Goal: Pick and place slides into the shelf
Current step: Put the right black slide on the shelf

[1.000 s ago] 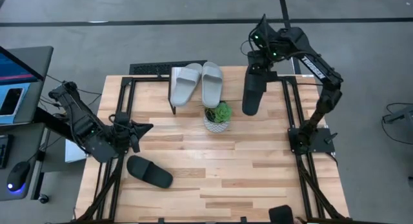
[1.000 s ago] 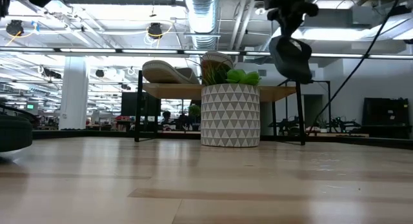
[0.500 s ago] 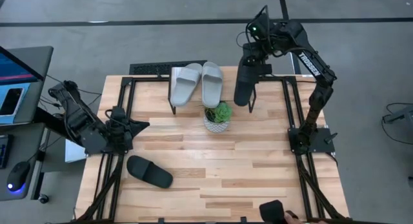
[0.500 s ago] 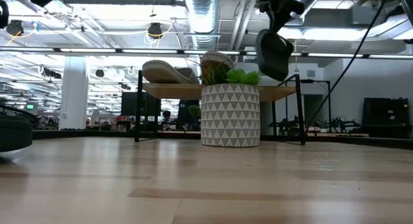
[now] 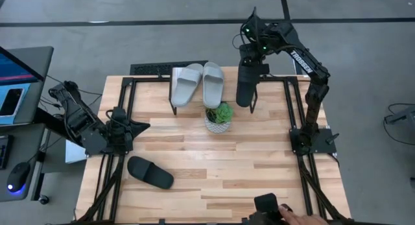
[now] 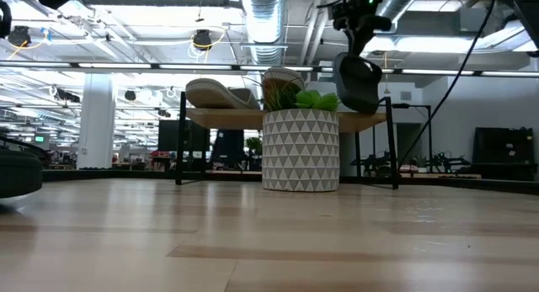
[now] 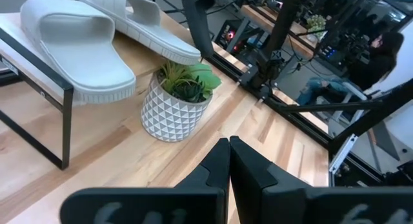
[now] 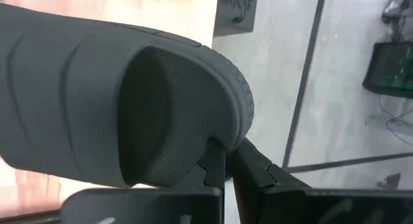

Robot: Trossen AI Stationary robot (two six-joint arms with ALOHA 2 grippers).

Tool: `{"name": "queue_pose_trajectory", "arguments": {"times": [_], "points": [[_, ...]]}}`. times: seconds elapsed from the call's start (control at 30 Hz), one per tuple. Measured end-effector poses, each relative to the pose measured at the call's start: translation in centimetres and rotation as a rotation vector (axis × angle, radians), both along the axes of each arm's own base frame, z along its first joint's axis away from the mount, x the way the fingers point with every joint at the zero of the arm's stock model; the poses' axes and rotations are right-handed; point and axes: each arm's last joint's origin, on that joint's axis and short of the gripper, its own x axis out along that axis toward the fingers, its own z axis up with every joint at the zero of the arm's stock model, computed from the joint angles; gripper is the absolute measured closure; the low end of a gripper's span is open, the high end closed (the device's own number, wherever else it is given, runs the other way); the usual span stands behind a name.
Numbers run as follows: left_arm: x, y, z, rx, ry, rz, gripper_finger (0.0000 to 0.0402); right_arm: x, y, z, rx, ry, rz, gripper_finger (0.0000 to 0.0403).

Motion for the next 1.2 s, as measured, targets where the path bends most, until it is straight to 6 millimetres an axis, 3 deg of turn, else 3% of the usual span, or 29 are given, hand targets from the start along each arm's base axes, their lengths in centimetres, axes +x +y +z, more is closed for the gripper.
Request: {"name": "queue_pose_trajectory", "arguments": {"times": [0.37, 0.7, 1.2], "points": [[-0.2, 0.1, -0.1, 0.001, 0.022, -0.02, 0.0401, 1.8, -2.6, -3.1, 0.005, 0.097, -0.034, 0.0402], [-0.3, 0.2, -0.3, 0.016, 0.037, -0.019, 0.0401, 1.8, -3.7, -2.9, -0.052, 0.059, -0.036, 0.0403], [-0.3, 0.2, -0.3, 0.022, 0.039, -0.015, 0.0401, 1.8, -3.6, -2.9, -0.031, 0.049, -0.013, 0.0403]]}}
